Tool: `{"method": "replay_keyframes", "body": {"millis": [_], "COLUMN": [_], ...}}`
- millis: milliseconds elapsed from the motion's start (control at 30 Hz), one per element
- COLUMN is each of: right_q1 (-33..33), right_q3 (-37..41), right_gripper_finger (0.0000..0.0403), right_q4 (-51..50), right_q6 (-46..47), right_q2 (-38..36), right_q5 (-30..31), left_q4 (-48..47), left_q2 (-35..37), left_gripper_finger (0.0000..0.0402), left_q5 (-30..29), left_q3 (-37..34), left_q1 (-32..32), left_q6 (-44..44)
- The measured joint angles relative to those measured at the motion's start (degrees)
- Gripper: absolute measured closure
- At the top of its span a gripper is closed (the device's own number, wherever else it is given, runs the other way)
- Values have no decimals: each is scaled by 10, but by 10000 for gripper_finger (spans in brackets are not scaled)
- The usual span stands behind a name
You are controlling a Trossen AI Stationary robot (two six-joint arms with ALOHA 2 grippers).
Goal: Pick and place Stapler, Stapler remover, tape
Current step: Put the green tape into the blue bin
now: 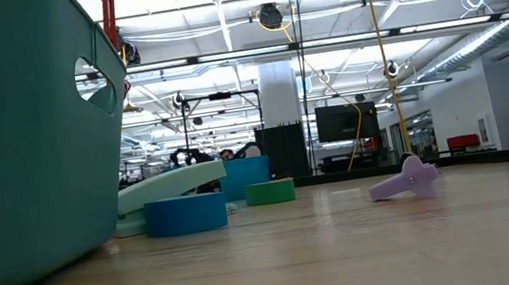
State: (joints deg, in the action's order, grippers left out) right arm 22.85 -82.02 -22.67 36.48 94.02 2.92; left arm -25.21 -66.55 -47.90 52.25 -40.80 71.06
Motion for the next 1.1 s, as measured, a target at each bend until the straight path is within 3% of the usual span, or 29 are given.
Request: {"method": "replay_keyframes", "body": {"millis": [200, 333, 800, 1100], "right_q1": [-10, -16, -83, -157], "right_q3": [0, 0, 0, 0], "right_gripper_finger": [307, 307, 307, 307], "right_q4": [1, 1, 4, 27], "right_q6": [2, 7, 45, 82], "right_q2": [0, 0, 0, 0], "right_q5": [0, -1, 4, 4], "left_q4": [120, 173, 172, 142], "left_q2": [45, 47, 56, 62], "left_gripper_finger": [256, 256, 256, 256], "left_q5": [27, 29, 87, 214], "left_q3": [0, 0, 0, 0], "left_q1": [71, 105, 172, 244], "left_q6": [-198, -271, -301, -373]}}
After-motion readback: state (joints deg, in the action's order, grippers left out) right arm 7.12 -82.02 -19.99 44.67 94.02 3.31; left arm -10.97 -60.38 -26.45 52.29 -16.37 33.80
